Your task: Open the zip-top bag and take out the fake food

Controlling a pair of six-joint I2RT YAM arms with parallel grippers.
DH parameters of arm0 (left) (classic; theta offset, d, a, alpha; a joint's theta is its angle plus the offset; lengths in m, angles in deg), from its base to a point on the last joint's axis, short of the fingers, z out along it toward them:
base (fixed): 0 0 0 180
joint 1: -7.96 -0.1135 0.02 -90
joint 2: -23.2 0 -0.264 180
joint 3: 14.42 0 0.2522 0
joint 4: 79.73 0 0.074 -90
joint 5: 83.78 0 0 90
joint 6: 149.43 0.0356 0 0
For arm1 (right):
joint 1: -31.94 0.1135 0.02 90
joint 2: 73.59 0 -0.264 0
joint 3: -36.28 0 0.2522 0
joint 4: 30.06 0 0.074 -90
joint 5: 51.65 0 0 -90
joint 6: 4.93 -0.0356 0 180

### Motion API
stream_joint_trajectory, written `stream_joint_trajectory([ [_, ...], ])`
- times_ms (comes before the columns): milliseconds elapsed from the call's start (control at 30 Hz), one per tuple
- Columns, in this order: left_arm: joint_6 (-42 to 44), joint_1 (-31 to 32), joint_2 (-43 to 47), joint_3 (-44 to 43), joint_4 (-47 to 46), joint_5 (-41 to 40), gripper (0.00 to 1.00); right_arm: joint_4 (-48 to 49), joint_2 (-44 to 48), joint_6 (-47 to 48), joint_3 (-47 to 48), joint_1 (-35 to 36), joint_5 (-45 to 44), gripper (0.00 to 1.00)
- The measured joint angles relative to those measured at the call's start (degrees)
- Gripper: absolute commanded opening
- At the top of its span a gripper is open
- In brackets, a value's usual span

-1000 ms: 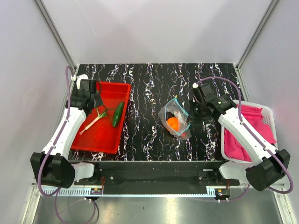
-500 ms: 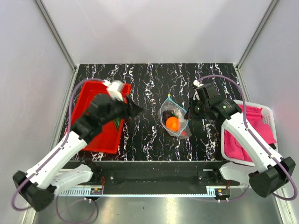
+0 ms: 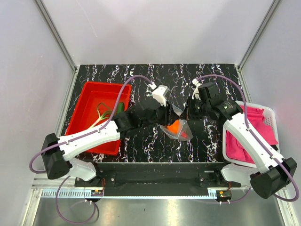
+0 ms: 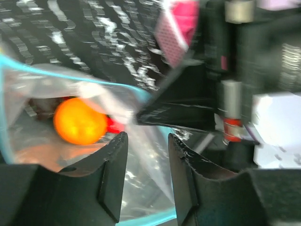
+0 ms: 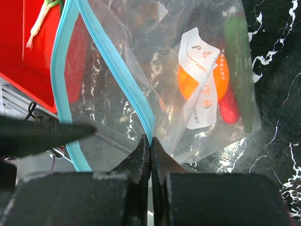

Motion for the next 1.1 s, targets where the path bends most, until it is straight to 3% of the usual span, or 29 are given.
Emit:
stream_joint_trajectory([
  [100,-0.8,0.0,-0.3,-0.4,1.8,-4.1,0.33,-0.1,0.3,0.0,0.2,0.0,0.0,0.0],
  [300,-1.6,0.2,-7.3,-7.4,4.3,-8.7,0.32,-0.2,1.3,-0.1,0.7,0.0,1.5,0.0],
  [567,6.3,1.0,-13.0,-5.9,5.5,-11.0,0.31,-1.1,1.4,0.2,1.2,-0.1,2.9,0.0],
  [733,11.4,1.0,-12.5,0.1,1.8,-10.0,0.47,-2.6,1.7,1.1,1.2,-0.6,2.0,0.0],
  [933,14.9,1.0,-16.2,0.5,-1.9,-7.1,0.53,-3.7,2.2,1.5,1.0,-3.8,2.6,0.0],
  [1100,15.0,1.0,-16.3,4.0,-5.0,-6.5,0.59,-4.0,1.9,1.6,0.9,-4.4,8.2,0.0],
])
